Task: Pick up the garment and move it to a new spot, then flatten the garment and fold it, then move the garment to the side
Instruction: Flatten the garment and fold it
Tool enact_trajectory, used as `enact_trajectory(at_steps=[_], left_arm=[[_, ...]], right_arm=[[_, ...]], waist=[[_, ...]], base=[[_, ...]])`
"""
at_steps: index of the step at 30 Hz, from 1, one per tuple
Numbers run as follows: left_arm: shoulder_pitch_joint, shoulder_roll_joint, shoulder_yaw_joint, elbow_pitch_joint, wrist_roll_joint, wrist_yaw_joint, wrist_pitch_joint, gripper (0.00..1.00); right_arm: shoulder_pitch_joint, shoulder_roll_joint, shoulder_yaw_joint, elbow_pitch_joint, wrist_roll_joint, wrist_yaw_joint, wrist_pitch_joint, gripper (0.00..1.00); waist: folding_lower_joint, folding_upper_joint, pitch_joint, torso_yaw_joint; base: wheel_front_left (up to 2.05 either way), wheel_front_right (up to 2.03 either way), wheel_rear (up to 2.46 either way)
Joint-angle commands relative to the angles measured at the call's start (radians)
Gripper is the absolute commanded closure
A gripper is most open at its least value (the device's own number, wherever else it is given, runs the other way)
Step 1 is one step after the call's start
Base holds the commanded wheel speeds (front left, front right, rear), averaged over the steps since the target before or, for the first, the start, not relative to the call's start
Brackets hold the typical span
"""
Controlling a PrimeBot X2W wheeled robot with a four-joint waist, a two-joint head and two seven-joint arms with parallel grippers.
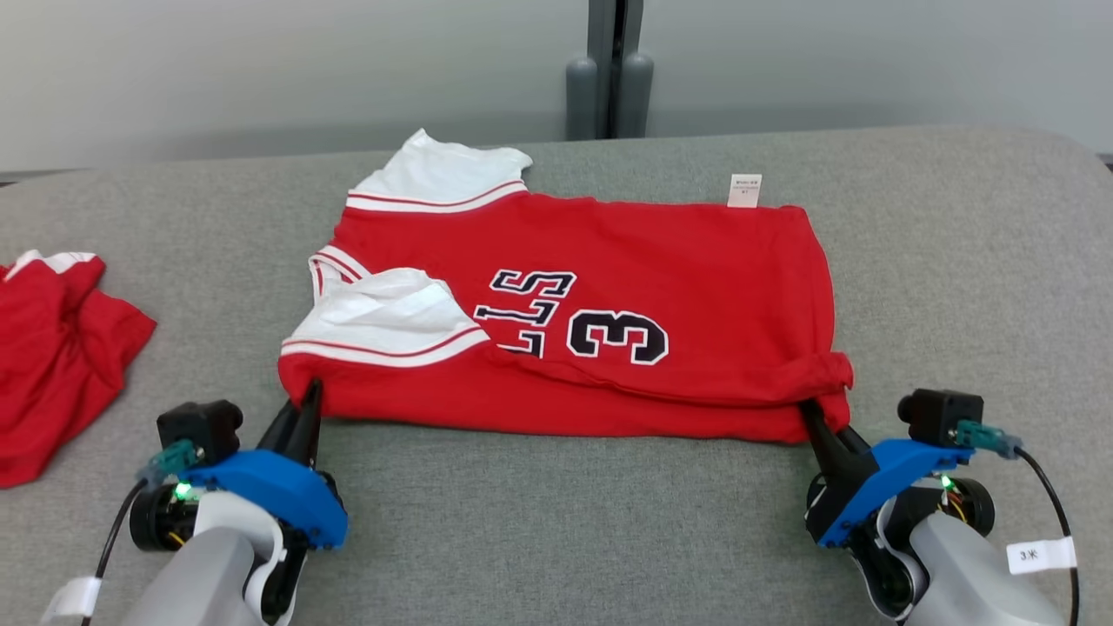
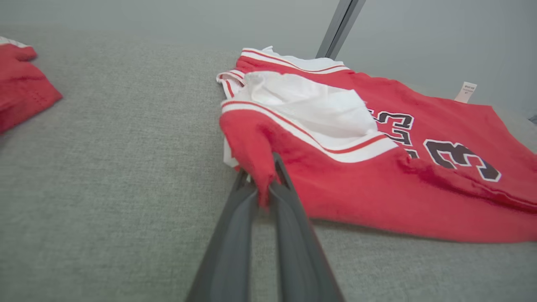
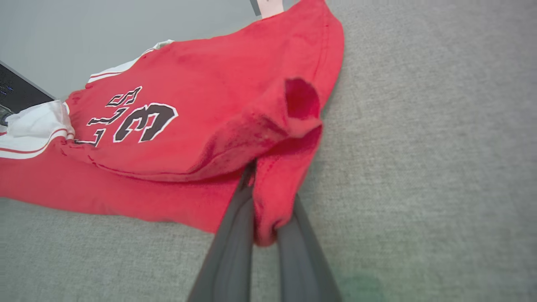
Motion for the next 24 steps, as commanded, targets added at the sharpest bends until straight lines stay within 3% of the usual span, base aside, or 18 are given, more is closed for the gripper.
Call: enact_trajectory(at_steps=[1, 15, 20, 24], left_arm=[[0.032, 0.009, 0.008, -0.019, 0.009, -0.001, 0.0, 1.0], [0.403, -0.033, 0.168, -0.273, 0.146, 0.023, -0.001, 1.0], [0.521, -0.054, 0.197, -0.355, 0.195, 0.043, -0.001, 1.0], [0.585, -0.063, 0.227, -0.406, 0.217, 0.053, -0.001, 1.0]], right_arm=[[0.018, -0.01, 0.005, -0.002, 0.01, 0.0, -0.012, 1.0], [0.273, -0.112, 0.019, -0.179, 0.101, 0.0, -0.017, 1.0], [0.372, -0.144, -0.021, -0.26, 0.09, 0.0, 0.0, 1.0], [0.431, -0.133, -0.072, -0.32, 0.073, 0.0, 0.033, 1.0]], waist=[[-0.0001, 0.0, -0.015, -0.001], [-0.0001, 0.0, -0.143, 0.04], [-0.0001, 0.0, -0.147, 0.049], [-0.0001, 0.0, -0.145, 0.052]], base=[[0.0, 0.0, 0.0], [0.0, 0.0, 0.0], [0.0, 0.0, 0.0], [0.0, 0.0, 0.0]])
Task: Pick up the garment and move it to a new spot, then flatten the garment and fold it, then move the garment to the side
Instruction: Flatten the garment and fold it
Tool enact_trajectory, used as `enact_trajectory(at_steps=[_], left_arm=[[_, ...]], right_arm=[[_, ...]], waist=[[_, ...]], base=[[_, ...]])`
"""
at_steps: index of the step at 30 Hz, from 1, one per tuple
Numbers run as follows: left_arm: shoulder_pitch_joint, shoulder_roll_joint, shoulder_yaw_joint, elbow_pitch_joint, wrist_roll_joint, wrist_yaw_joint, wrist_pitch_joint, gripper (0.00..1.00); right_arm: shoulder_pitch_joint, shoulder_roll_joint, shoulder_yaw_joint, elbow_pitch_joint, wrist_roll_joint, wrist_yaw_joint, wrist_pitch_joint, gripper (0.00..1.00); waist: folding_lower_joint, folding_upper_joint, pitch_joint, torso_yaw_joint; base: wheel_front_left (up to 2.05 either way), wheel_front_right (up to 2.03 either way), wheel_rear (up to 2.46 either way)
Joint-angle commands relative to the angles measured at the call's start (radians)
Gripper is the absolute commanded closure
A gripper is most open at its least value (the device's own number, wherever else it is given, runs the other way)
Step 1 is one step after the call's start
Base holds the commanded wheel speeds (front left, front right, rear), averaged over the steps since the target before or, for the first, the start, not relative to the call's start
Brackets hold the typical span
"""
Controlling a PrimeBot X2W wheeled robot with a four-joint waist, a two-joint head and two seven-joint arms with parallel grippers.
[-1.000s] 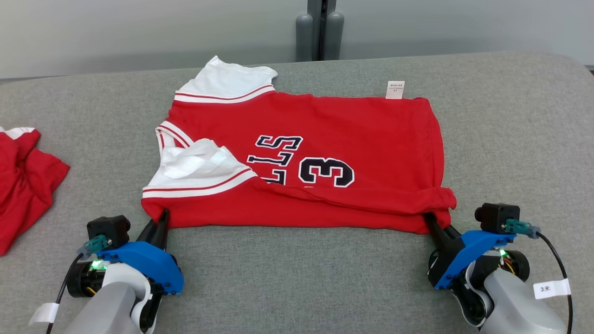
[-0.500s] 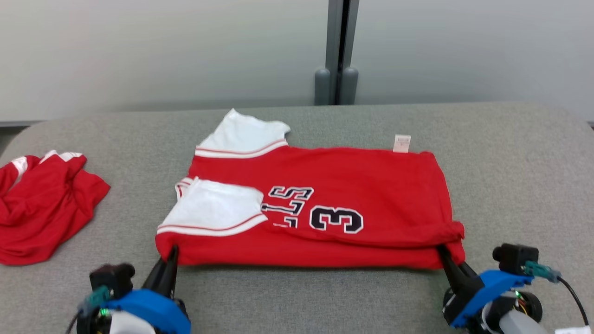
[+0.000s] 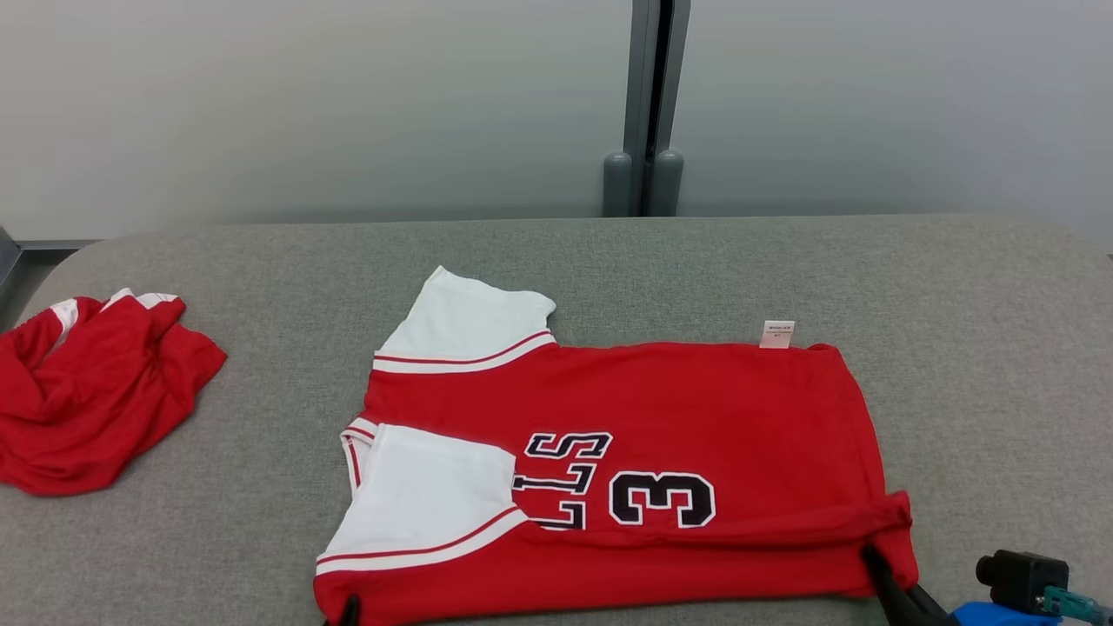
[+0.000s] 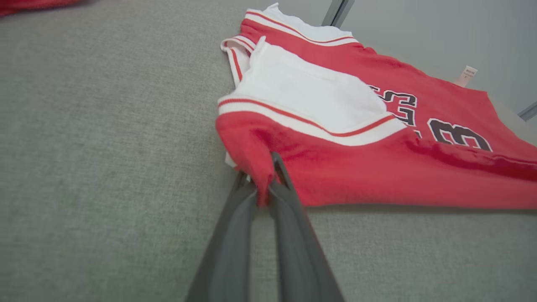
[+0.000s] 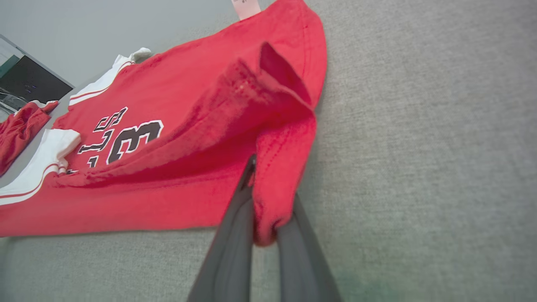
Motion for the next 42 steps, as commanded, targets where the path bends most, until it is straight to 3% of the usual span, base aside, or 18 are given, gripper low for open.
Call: enact_trajectory(at_steps=[1, 2, 3, 4, 5, 14, 23, 33, 42], left_arm=[[0.013, 0.003, 0.017, -0.014, 0.009, 0.006, -0.003, 1.0], [0.024, -0.002, 0.023, -0.017, 0.011, 0.007, -0.003, 1.0], [0.031, -0.006, 0.028, -0.018, 0.014, 0.006, -0.003, 1.0], [0.033, -0.008, 0.03, -0.018, 0.022, 0.007, -0.003, 0.66], [0.031, -0.01, 0.038, -0.024, 0.03, 0.009, -0.003, 0.0], [-0.001, -0.053, 0.177, -0.178, 0.147, 0.018, -0.003, 0.0], [-0.052, -0.098, 0.35, -0.318, 0.29, 0.027, -0.003, 0.0], [-0.079, -0.102, 0.377, -0.299, 0.411, 0.0, -0.003, 0.0], [-0.087, -0.099, 0.365, -0.221, 0.421, -0.035, -0.003, 0.0]], right_arm=[[0.026, 0.007, -0.018, -0.017, -0.01, 0.0, 0.015, 1.0], [0.038, 0.015, -0.029, -0.028, -0.016, 0.0, 0.026, 1.0], [0.046, 0.024, -0.042, -0.039, -0.023, 0.0, 0.034, 0.85], [0.052, 0.029, -0.054, -0.047, -0.034, 0.0, 0.041, 0.59], [0.059, 0.036, -0.067, -0.054, -0.042, 0.0, 0.047, 0.0], [0.048, 0.065, -0.151, -0.165, -0.2, 0.0, -0.009, 0.0], [0.004, 0.153, -0.213, -0.282, -0.378, 0.0, -0.092, 0.0], [0.02, 0.221, -0.27, -0.342, -0.493, 0.0, -0.109, 0.0], [0.073, 0.256, -0.315, -0.348, -0.549, 0.0, -0.109, 0.0]], waist=[[0.0001, 0.0001, 0.001, 0.001], [0.0001, 0.0001, 0.001, 0.001], [0.0001, 0.0001, 0.001, 0.001], [0.0001, 0.0001, 0.0, 0.001], [0.0001, 0.0001, -0.001, 0.001], [0.0001, 0.0001, -0.01, -0.003], [0.0001, 0.0001, -0.019, -0.019], [0.0001, 0.0001, -0.026, -0.022], [0.0001, 0.0001, -0.034, -0.021]], base=[[0.0, 0.0, 0.0], [0.0, 0.0, 0.0], [0.0, 0.0, 0.0], [0.0, 0.0, 0.0], [0.0, 0.0, 0.0], [0.0, 0.0, 0.0], [0.0, 0.0, 0.0], [0.0, 0.0, 0.0], [0.0, 0.0, 0.0]])
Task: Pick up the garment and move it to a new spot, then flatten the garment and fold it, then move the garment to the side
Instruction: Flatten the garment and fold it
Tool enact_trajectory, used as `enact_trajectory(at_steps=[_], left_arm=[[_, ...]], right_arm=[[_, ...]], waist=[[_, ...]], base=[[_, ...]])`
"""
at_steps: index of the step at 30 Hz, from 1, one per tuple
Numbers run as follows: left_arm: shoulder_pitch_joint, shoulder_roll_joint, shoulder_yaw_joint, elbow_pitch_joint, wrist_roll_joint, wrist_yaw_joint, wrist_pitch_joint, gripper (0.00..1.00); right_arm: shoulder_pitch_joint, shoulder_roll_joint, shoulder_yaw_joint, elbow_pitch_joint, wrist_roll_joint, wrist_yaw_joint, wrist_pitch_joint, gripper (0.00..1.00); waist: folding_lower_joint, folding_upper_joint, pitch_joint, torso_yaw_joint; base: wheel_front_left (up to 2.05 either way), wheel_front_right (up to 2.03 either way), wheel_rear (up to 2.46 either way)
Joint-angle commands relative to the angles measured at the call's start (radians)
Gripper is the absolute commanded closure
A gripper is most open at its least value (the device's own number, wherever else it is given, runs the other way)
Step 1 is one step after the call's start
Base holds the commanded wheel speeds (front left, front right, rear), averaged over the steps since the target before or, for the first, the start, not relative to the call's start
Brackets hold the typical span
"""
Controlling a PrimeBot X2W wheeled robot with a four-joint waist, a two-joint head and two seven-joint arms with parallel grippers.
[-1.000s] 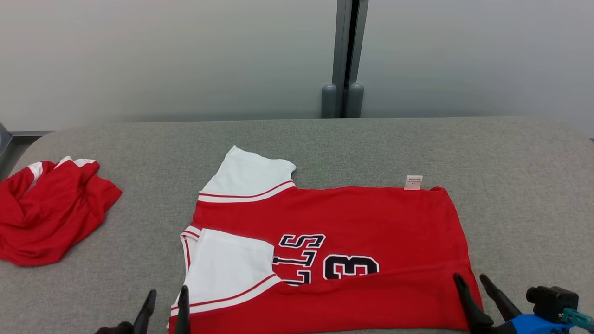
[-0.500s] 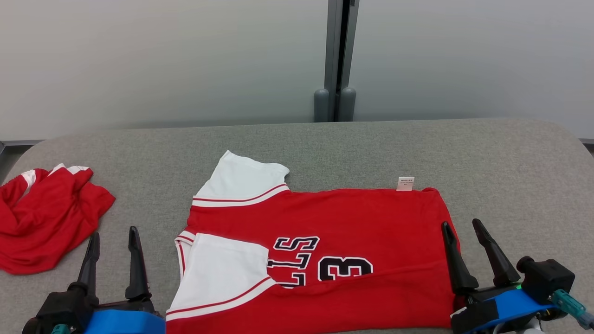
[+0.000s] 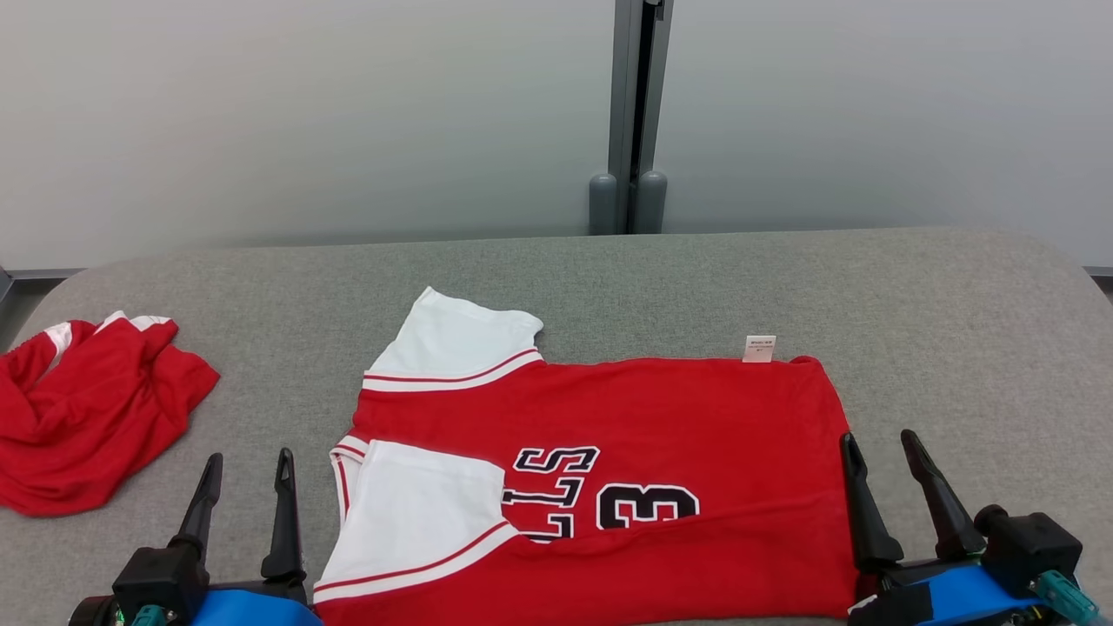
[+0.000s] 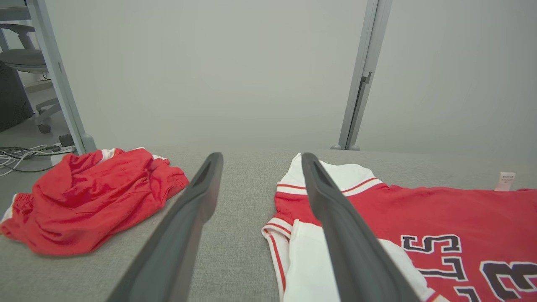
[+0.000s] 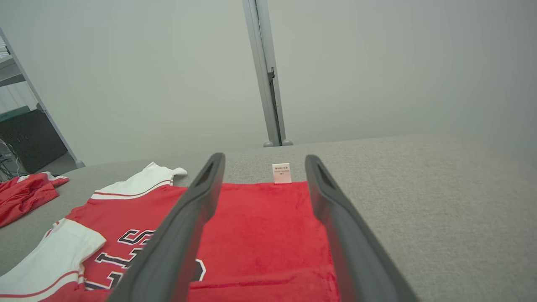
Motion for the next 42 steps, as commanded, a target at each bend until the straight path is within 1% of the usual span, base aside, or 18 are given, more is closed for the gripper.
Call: enact_trajectory(at_steps=[1, 12, 17, 42], left_arm=[[-0.02, 0.004, -0.001, 0.006, -0.005, -0.006, -0.002, 0.0], [-0.027, 0.011, 0.006, 0.041, -0.006, -0.016, -0.002, 0.0], [-0.019, 0.005, 0.007, 0.042, -0.001, -0.017, -0.002, 0.0], [-0.025, 0.013, 0.006, 0.055, -0.015, -0.015, -0.002, 0.0]], right_arm=[[0.013, 0.002, -0.002, 0.002, -0.012, 0.0, -0.004, 0.0], [0.016, 0.016, -0.002, 0.016, -0.029, 0.0, -0.005, 0.0], [0.017, 0.017, 0.001, 0.023, -0.03, 0.0, -0.004, 0.0], [0.02, 0.02, -0.003, 0.039, -0.024, 0.0, -0.005, 0.0]], waist=[[0.0, -0.0001, -0.001, 0.0], [0.0, -0.0001, -0.007, 0.001], [0.0, -0.0001, -0.008, 0.001], [0.0, -0.0001, -0.012, 0.004]], base=[[0.0, 0.0, 0.0], [0.0, 0.0, 0.0], [0.0, 0.0, 0.0], [0.0, 0.0, 0.0]])
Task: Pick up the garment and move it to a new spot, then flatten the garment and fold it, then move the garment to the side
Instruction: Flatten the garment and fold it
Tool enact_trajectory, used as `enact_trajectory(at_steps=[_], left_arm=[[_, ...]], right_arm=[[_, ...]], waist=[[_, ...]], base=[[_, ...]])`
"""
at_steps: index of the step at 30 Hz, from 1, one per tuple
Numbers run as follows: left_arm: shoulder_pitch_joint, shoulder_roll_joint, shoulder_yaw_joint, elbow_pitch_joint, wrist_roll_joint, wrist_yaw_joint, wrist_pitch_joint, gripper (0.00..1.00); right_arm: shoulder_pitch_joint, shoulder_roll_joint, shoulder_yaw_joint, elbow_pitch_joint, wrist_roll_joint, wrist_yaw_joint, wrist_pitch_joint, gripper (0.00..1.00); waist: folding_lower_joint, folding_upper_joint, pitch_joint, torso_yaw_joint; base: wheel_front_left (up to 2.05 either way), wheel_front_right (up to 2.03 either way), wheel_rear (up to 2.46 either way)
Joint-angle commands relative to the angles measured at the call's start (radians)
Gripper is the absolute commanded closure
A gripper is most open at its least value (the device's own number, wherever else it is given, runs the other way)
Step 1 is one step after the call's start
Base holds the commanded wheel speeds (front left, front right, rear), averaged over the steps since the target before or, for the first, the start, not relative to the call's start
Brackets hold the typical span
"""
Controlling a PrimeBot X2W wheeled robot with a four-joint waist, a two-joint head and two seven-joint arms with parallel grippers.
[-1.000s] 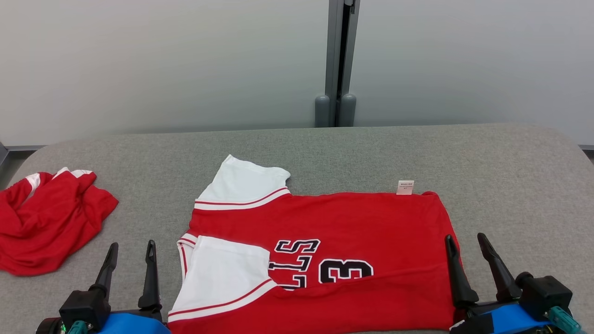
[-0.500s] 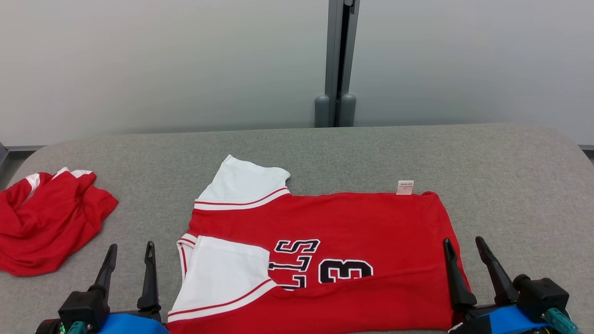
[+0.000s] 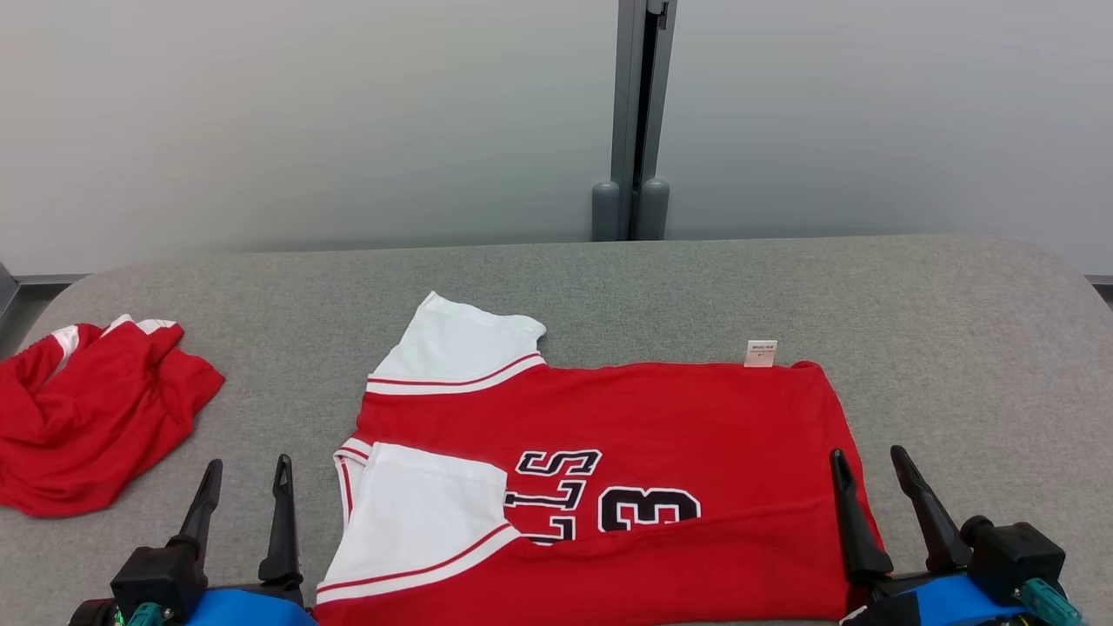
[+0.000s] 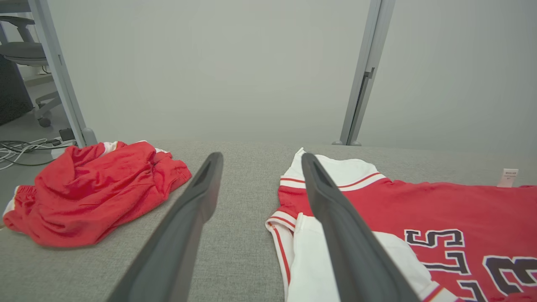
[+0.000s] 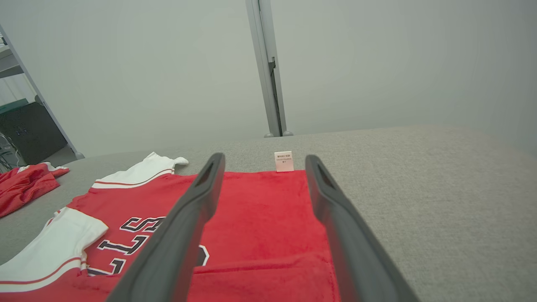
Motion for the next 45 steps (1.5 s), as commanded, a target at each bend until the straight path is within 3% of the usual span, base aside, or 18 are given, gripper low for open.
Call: enact_trajectory(at_steps=[1, 7, 15, 22, 30, 36, 45], left_arm=[[-0.01, 0.005, 0.003, 0.002, -0.007, -0.001, -0.002, 0.0], [-0.038, 0.013, -0.004, 0.008, -0.01, -0.001, -0.002, 0.0], [-0.256, 0.095, -0.087, 0.062, -0.073, -0.001, -0.002, 0.0], [-0.564, 0.22, -0.262, 0.185, -0.194, -0.001, 0.061, 0.0], [-0.847, 0.323, -0.442, 0.321, -0.371, -0.001, 0.149, 0.0], [-0.985, 0.354, -0.576, 0.429, -0.47, -0.001, 0.205, 0.0], [-1.059, 0.373, -0.709, 0.549, -0.578, -0.001, 0.247, 0.0]], right_arm=[[0.011, 0.002, -0.004, 0.002, 0.002, 0.0, -0.004, 0.0], [-0.016, -0.007, -0.01, -0.004, -0.005, 0.0, -0.004, 0.0], [-0.193, -0.093, 0.018, 0.064, -0.011, 0.0, 0.019, 0.0], [-0.441, -0.168, 0.085, 0.169, -0.013, 0.0, 0.122, 0.0], [-0.638, -0.185, 0.187, 0.254, 0.006, 0.0, 0.208, 0.0], [-0.729, -0.191, 0.23, 0.283, 0.029, 0.0, 0.193, 0.0], [-0.795, -0.166, 0.272, 0.324, 0.033, 0.0, 0.146, 0.0]], waist=[[0.0, 0.0, -0.001, 0.0], [0.0, 0.0, 0.001, -0.001], [0.0, 0.0, 0.048, -0.014], [0.0, 0.0, 0.18, -0.054], [0.0, 0.0, 0.344, -0.119], [0.0, 0.0, 0.452, -0.152], [0.0, 0.0, 0.529, -0.188]], base=[[0.0, 0.0, 0.0], [0.0, 0.0, 0.0], [0.0, 0.0, 0.0], [0.0, 0.0, 0.0], [0.0, 0.0, 0.0], [0.0, 0.0, 0.0], [0.0, 0.0, 0.0]])
